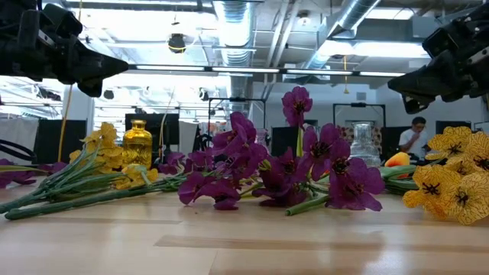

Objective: Sort flowers into vase by color
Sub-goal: Put the top yellow flowers into the transparent vase

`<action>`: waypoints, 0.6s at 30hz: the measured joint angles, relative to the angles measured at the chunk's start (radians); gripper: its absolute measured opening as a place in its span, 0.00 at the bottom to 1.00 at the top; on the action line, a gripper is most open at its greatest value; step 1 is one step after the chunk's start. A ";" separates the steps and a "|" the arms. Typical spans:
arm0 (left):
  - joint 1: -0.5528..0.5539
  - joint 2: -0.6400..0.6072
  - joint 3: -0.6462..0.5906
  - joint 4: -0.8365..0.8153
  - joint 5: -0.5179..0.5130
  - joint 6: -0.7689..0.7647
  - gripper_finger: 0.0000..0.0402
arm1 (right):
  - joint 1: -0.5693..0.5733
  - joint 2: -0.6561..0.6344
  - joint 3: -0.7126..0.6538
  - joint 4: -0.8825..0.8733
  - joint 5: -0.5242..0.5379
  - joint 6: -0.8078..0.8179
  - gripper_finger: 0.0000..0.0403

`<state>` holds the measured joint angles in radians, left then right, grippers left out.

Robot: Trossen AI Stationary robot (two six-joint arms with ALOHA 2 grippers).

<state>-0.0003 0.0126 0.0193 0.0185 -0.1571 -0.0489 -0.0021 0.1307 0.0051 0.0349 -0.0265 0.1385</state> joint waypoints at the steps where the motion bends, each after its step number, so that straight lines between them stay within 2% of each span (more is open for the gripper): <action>1: 0.000 0.000 0.000 0.000 0.000 0.000 0.00 | 0.000 0.000 0.000 0.000 0.000 0.001 0.12; 9: 0.000 0.000 0.000 0.000 0.000 0.000 0.00 | 0.000 0.000 0.000 0.066 0.002 0.067 0.25; 18: 0.000 0.000 0.000 0.000 -0.001 -0.009 0.00 | 0.000 0.000 0.000 0.077 0.002 0.074 0.53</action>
<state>-0.0002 0.0128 0.0193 0.0185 -0.1577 -0.0575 -0.0025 0.1307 0.0051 0.1123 -0.0242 0.2127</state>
